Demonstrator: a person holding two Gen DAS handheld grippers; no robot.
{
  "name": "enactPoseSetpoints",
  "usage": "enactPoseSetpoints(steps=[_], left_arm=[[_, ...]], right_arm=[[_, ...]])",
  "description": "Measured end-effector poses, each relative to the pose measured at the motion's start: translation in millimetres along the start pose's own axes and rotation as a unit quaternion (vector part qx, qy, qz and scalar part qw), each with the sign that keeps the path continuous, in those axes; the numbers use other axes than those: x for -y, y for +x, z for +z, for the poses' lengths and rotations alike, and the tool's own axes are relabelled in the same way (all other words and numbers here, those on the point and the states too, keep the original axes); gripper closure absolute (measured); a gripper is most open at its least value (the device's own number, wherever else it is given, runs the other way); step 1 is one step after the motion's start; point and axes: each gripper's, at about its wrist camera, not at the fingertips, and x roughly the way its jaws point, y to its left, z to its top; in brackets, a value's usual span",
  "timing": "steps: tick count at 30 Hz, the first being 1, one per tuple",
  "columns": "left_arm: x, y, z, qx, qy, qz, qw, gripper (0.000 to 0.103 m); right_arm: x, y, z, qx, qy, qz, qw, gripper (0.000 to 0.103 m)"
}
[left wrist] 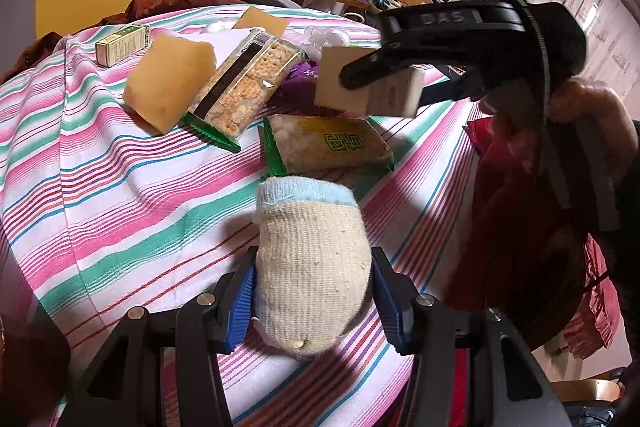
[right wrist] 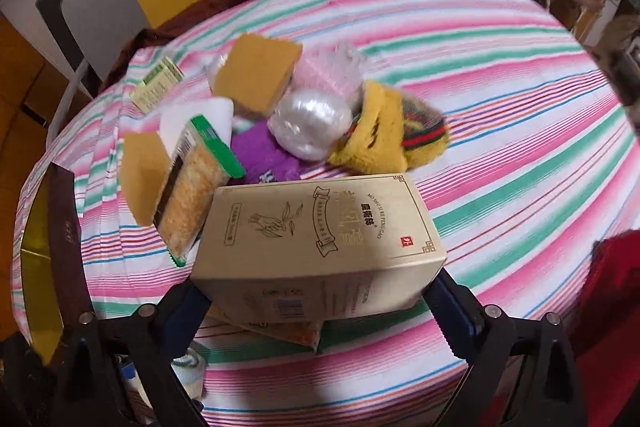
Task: Organize objects
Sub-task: 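Carry the sock and cream box into the gold tray and open both grippers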
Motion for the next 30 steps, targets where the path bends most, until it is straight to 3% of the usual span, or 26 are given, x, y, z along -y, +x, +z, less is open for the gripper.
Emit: enactPoseSetpoints(steps=[5, 9, 13, 18, 23, 26, 28, 30], left_arm=[[0, -13, -3, 0.008, -0.011, 0.001, 0.9999, 0.05], [0, -43, 2, 0.038, -0.015, 0.007, 0.9991, 0.05], [-17, -87, -5, 0.077, -0.049, 0.033, 0.9953, 0.05], [-58, -151, -27, 0.127, -0.117, 0.101, 0.9797, 0.05], [-100, -204, -69, 0.151, -0.183, 0.203, 0.9499, 0.05], [-123, -230, -97, 0.159, -0.232, 0.262, 0.9231, 0.048], [-133, -239, -118, 0.153, -0.263, 0.305, 0.9023, 0.035], [-141, -246, -133, 0.146, -0.288, 0.331, 0.8868, 0.031]], right_arm=[[4, -44, -13, 0.049, 0.006, 0.027, 0.998, 0.004], [-16, -68, -18, 0.075, -0.024, 0.061, 0.995, 0.004], [-65, -73, -15, 0.091, -0.063, 0.107, 0.988, 0.003], [-144, -62, -17, 0.076, -0.121, 0.162, 0.976, 0.003], [-240, -43, -33, 0.039, -0.194, 0.218, 0.956, 0.003], [-292, -29, -46, 0.012, -0.219, 0.257, 0.941, 0.003], [-319, -23, -56, -0.019, -0.225, 0.307, 0.925, 0.0], [-342, -15, -64, -0.054, -0.222, 0.353, 0.907, 0.0]])
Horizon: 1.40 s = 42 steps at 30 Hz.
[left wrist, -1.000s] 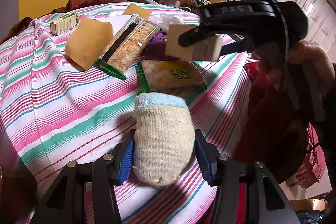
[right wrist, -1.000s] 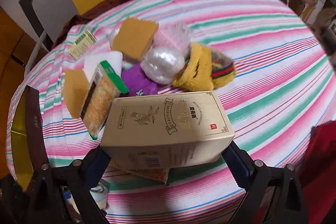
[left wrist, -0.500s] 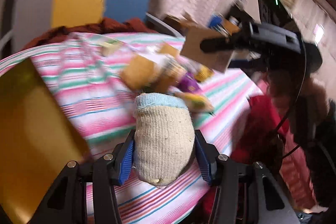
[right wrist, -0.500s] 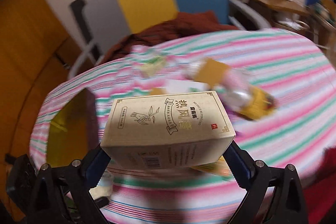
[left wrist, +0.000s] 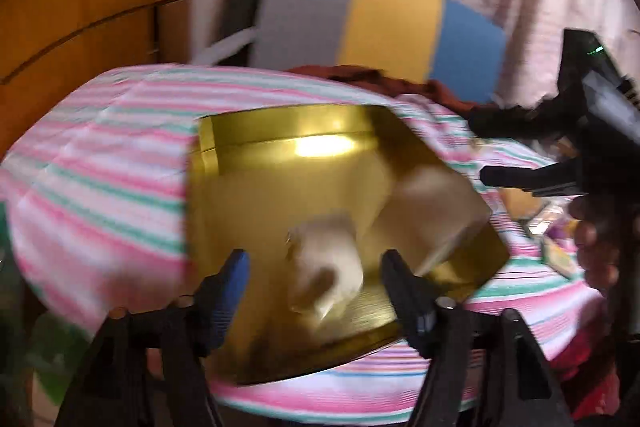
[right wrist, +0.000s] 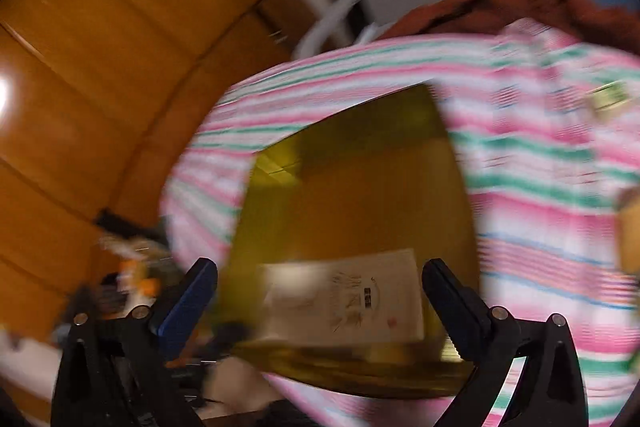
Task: Organize objects
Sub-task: 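Carry the sock and cream box into the gold tray and open both grippers, then move both grippers back over the pile of items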
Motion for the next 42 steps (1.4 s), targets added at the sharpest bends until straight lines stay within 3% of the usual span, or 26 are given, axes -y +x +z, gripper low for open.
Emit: enactPoseSetpoints(steps=[5, 10, 20, 28, 35, 42], left_arm=[[-32, -6, -10, -0.003, -0.045, 0.021, 0.9988, 0.031], [-46, -9, -1, 0.001, -0.082, 0.024, 0.9964, 0.031], [-22, -14, 16, 0.019, -0.056, 0.031, 0.9978, 0.031], [-10, -15, 19, 0.024, -0.032, 0.062, 0.9973, 0.031], [4, -14, 19, 0.02, -0.013, 0.057, 0.9981, 0.031], [21, -12, 20, 0.018, 0.009, 0.047, 0.9987, 0.031]], right_arm=[[-12, 16, -10, -0.016, -0.008, -0.002, 1.0, 0.0], [-1, 7, -23, -0.005, -0.01, -0.046, 0.999, 0.0], [-5, -10, -37, 0.033, -0.082, -0.134, 0.987, 0.0], [-21, -24, -46, 0.097, -0.135, -0.209, 0.964, 0.0], [-21, -36, -51, 0.126, -0.142, -0.238, 0.952, 0.0], [-3, -45, -51, 0.131, -0.121, -0.247, 0.952, 0.0]])
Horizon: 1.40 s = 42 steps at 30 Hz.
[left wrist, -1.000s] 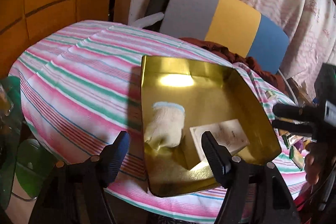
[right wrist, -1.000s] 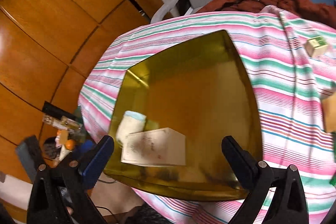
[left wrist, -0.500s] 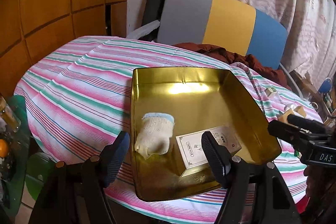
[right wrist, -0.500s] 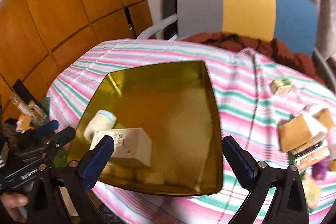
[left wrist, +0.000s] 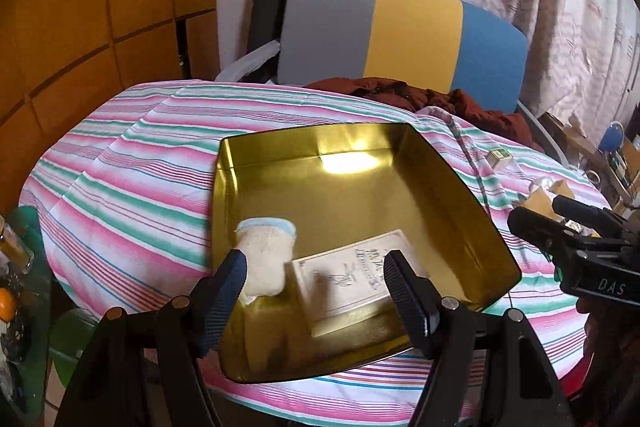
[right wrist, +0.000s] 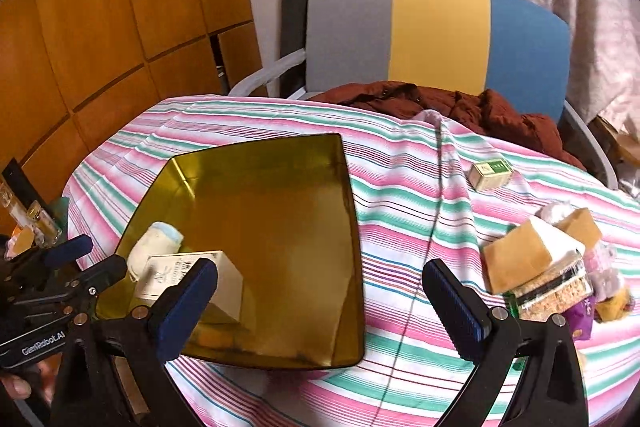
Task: Organize objects
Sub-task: 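Move both grippers back over the pile of items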
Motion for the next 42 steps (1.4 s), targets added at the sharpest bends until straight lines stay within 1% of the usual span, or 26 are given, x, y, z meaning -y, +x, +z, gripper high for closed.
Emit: enactPoseSetpoints(steps=[4, 9, 14, 18, 20, 23, 25, 28, 30, 31, 33, 35, 36, 38, 40, 42], left_arm=[[9, 0, 1, -0.001, 0.012, -0.015, 0.9998, 0.031], [22, 1, 3, -0.001, 0.028, -0.038, 0.9989, 0.031], [36, 3, 9, -0.003, 0.038, -0.059, 0.9976, 0.031], [57, 3, 15, -0.003, 0.062, -0.081, 0.9947, 0.031], [69, 2, 16, 0.0, 0.078, -0.095, 0.9924, 0.031], [92, 2, 17, 0.003, 0.109, -0.115, 0.9874, 0.031], [107, 3, 18, 0.001, 0.125, -0.127, 0.984, 0.031], [130, 7, 21, -0.005, 0.146, -0.147, 0.9784, 0.031], [147, 11, 24, -0.011, 0.158, -0.162, 0.974, 0.031], [153, 13, 24, -0.015, 0.16, -0.169, 0.9725, 0.031], [170, 21, 27, -0.027, 0.162, -0.187, 0.9687, 0.031], [189, 30, 30, -0.035, 0.178, -0.194, 0.9642, 0.03], [199, 34, 30, -0.037, 0.188, -0.193, 0.9622, 0.026], [221, 45, 32, -0.047, 0.215, -0.195, 0.9558, 0.024], [238, 55, 34, -0.054, 0.232, -0.205, 0.9494, 0.021], [253, 65, 36, -0.058, 0.252, -0.207, 0.9436, 0.02]], right_arm=[[16, 2, -5, -0.007, 0.016, -0.012, 1.0, 0.0], [46, 1, -10, -0.011, 0.044, -0.033, 0.998, 0.0], [93, -7, -10, -0.01, 0.085, -0.057, 0.995, 0.0], [141, -22, -6, 0.0, 0.116, -0.094, 0.989, 0.0], [173, -32, -5, 0.009, 0.139, -0.117, 0.983, 0.0], [219, -44, -6, 0.021, 0.174, -0.16, 0.972, 0.0], [252, -50, -12, 0.029, 0.208, -0.186, 0.96, 0.0], [287, -56, -25, 0.039, 0.258, -0.202, 0.944, 0.0], [308, -58, -37, 0.04, 0.313, -0.199, 0.928, 0.0], [315, -60, -40, 0.042, 0.335, -0.189, 0.922, 0.0], [321, -61, -42, 0.048, 0.352, -0.178, 0.917, 0.0], [322, -63, -41, 0.051, 0.35, -0.173, 0.919, 0.0], [322, -63, -41, 0.051, 0.35, -0.167, 0.92, 0.0], [322, -64, -41, 0.052, 0.351, -0.153, 0.922, 0.0], [320, -62, -40, 0.051, 0.35, -0.142, 0.925, 0.0], [318, -59, -40, 0.05, 0.348, -0.129, 0.927, 0.0]])
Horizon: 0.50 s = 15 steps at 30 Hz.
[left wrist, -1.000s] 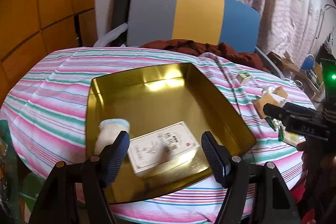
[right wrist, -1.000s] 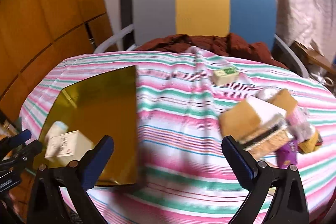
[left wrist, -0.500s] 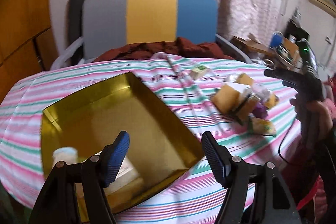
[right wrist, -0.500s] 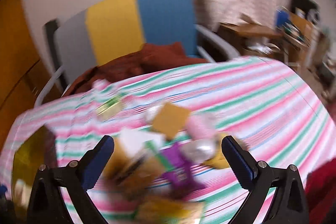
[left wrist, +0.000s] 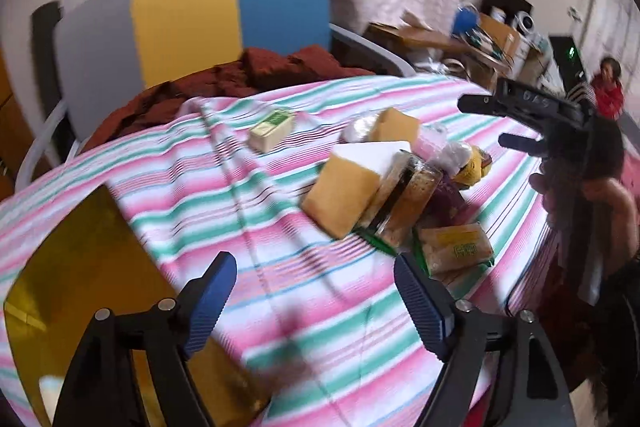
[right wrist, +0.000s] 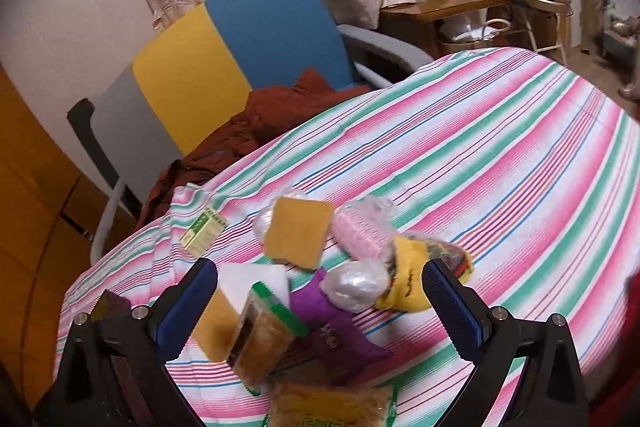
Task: Organize objects
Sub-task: 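Move both grippers back over the pile of items, then grasp the yellow sponge with the left gripper while the right grasps the small green box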
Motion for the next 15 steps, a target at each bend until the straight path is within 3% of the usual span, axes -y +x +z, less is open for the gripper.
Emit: enactPoseSetpoints(steps=[9, 15], left_arm=[[20, 72, 32, -0.043, 0.079, -0.012, 0.9959, 0.016], [17, 108, 47, -0.067, 0.087, -0.027, 0.9936, 0.016]], right_arm=[[-6, 6, -3, -0.011, -0.01, 0.03, 0.999, 0.0], [-9, 5, -3, -0.014, -0.019, 0.042, 0.999, 0.0]])
